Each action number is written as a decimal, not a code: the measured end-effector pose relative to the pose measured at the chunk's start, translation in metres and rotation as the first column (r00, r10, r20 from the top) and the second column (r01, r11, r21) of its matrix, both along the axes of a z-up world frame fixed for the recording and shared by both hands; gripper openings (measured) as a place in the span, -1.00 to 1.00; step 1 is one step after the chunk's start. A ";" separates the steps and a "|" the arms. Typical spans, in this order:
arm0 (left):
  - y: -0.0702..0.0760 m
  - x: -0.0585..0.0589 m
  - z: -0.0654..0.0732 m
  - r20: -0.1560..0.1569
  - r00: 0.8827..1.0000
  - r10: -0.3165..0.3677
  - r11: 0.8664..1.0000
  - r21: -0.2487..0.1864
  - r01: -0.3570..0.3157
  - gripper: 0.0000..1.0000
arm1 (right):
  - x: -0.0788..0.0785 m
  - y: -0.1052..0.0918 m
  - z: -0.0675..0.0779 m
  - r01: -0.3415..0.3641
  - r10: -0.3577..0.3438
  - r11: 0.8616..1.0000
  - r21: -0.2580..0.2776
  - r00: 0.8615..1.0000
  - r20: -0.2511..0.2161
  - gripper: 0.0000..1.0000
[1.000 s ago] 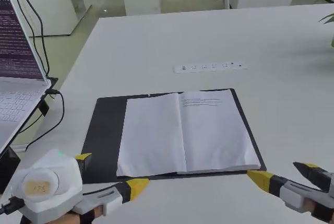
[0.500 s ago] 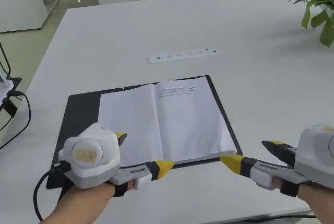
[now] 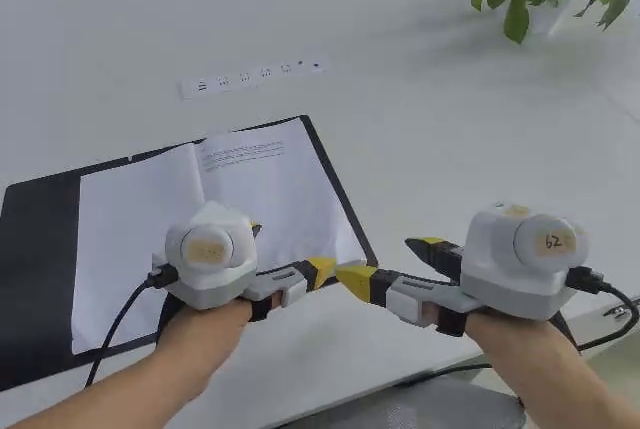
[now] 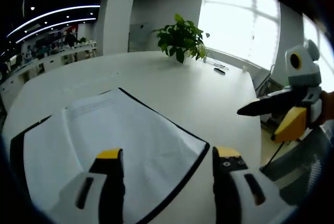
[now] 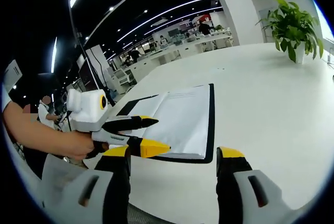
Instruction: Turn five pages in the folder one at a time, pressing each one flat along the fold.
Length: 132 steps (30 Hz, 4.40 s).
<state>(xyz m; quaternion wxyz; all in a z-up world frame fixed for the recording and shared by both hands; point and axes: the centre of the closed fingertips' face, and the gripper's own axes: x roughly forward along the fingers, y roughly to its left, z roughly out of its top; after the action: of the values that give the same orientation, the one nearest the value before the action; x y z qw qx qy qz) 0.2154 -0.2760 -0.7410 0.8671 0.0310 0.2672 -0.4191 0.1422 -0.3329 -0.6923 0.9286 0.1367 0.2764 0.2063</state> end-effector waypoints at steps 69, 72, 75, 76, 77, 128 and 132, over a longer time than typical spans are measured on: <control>-0.033 0.004 -0.039 0.111 0.992 0.055 0.998 -0.011 -0.054 -0.92 | 0.009 -0.002 -0.022 -0.006 0.009 0.999 0.047 0.999 -0.054 0.17; -0.033 0.004 -0.039 0.089 0.994 0.069 0.997 -0.039 -0.066 -0.97 | 0.010 0.000 -0.022 -0.013 0.015 0.999 0.047 0.998 -0.056 0.17; -0.033 0.005 -0.039 0.077 0.994 0.077 0.996 -0.054 -0.073 -0.98 | 0.013 0.001 -0.023 -0.017 0.020 0.999 0.049 0.998 -0.056 0.16; -0.033 0.005 -0.039 0.078 0.994 0.075 0.996 -0.053 -0.071 -0.98 | 0.015 0.001 -0.023 -0.019 0.022 0.999 0.050 0.998 -0.053 0.15; -0.033 0.005 -0.039 0.078 0.994 0.073 0.996 -0.055 -0.069 -0.98 | 0.019 0.002 -0.023 -0.025 0.027 0.999 0.045 0.998 -0.051 0.12; -0.030 -0.001 -0.032 -0.026 0.996 0.085 0.991 -0.105 -0.087 -0.78 | 0.094 0.009 -0.065 -0.087 0.099 0.993 0.074 0.979 -0.177 -1.00; -0.021 -0.003 -0.029 -0.032 0.996 0.083 0.993 -0.084 -0.085 -0.77 | 0.094 0.011 -0.059 -0.081 0.095 0.993 0.089 0.981 -0.169 -1.00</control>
<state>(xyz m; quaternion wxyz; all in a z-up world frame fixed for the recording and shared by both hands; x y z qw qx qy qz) 0.2127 -0.2974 -0.7701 0.8806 -0.0232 0.2624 -0.3939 0.2358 -0.3216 -0.7509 0.8847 0.1795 0.3533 0.2454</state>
